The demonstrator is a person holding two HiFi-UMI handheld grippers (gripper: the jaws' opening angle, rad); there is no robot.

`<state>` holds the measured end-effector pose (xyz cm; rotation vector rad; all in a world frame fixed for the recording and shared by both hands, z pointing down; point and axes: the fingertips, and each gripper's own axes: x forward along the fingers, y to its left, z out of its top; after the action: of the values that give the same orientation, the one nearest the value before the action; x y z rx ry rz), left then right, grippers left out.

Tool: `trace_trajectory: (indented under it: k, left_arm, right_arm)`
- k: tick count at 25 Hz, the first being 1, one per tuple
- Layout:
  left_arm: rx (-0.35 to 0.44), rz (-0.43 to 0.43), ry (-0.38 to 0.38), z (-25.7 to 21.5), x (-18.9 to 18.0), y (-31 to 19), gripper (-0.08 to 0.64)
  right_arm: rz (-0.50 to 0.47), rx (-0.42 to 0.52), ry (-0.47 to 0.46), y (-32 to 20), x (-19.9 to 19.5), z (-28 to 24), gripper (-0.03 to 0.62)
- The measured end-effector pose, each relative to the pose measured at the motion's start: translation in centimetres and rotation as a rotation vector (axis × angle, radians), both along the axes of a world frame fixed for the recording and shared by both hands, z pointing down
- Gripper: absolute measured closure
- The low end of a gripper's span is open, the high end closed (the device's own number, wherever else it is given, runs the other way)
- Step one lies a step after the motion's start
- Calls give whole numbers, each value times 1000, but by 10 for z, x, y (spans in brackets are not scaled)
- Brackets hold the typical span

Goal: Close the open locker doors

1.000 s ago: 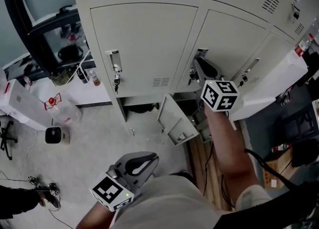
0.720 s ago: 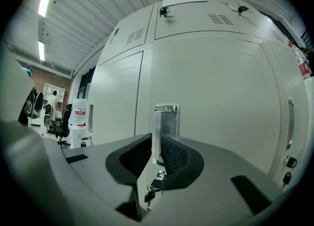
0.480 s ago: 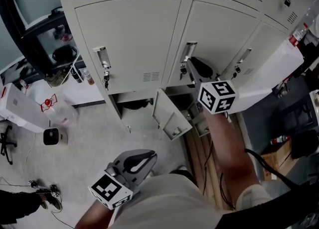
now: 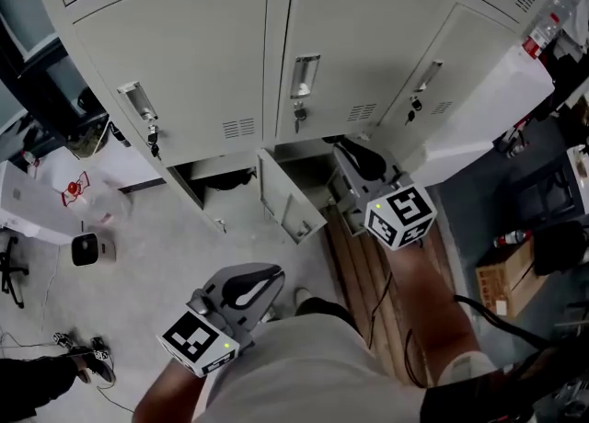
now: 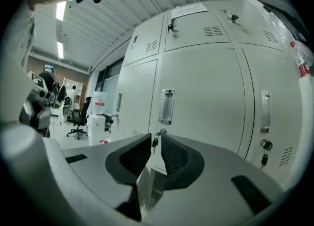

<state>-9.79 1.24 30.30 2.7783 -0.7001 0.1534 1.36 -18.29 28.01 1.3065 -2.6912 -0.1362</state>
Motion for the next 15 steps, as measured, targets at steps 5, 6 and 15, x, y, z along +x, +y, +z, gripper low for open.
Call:
trace_trajectory:
  k: [5, 6, 15]
  left_arm:
    - [-22, -15, -13, 13, 36, -9, 529]
    - [-27, -15, -20, 18, 44, -10, 529]
    - [-90, -29, -69, 56, 103, -8, 529]
  right_arm:
    - [-88, -105, 10, 30, 20, 66, 545]
    - [-103, -126, 18, 35, 23, 80, 545]
    - [-359, -338, 83, 93, 42, 204, 523]
